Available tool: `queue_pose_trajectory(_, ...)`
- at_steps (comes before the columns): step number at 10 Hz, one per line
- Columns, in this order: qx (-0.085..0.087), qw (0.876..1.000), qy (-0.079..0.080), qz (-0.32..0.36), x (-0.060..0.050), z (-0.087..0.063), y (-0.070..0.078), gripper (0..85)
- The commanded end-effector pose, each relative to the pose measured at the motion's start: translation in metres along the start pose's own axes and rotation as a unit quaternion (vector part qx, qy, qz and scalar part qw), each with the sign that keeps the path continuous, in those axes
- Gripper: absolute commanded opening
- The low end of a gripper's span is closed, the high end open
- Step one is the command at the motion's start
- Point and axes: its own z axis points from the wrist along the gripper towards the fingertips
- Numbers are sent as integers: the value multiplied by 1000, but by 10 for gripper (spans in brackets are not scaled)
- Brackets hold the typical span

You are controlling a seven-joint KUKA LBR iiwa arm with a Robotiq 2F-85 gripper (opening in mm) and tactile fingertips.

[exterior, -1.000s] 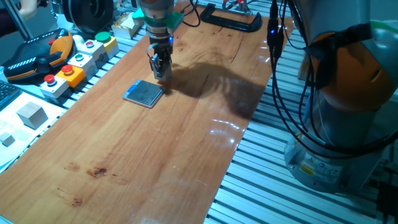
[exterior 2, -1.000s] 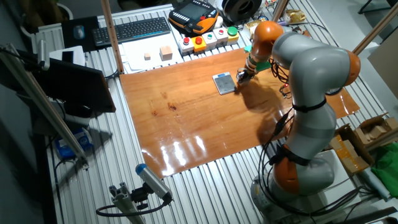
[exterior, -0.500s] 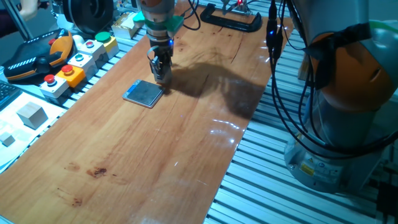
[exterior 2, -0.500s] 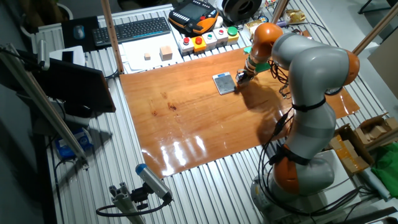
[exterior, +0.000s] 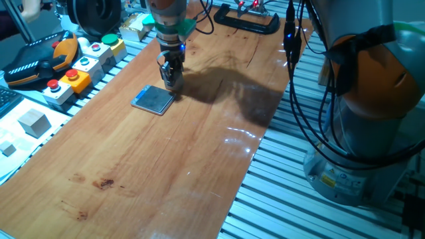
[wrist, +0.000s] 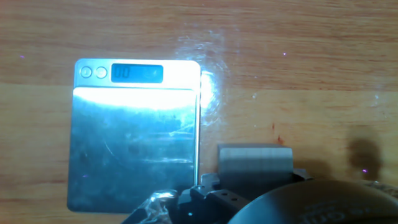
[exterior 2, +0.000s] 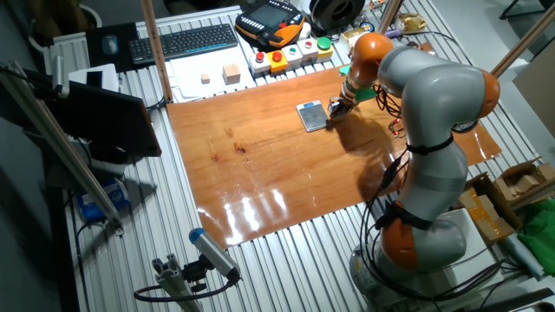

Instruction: Remove the object from the scale

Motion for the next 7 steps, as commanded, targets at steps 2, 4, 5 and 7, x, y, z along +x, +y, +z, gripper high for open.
queue_pose_trajectory(2,-1,1000,1,-2,0,1,0,7)
queue_pose_trajectory(4,2,1000,-4,-6,-1,0,0,213)
queue_pose_trajectory(5,8,1000,-10,-2,-1,0,0,330)
queue_pose_trajectory(7,10,1000,-20,9,0,0,0,660)
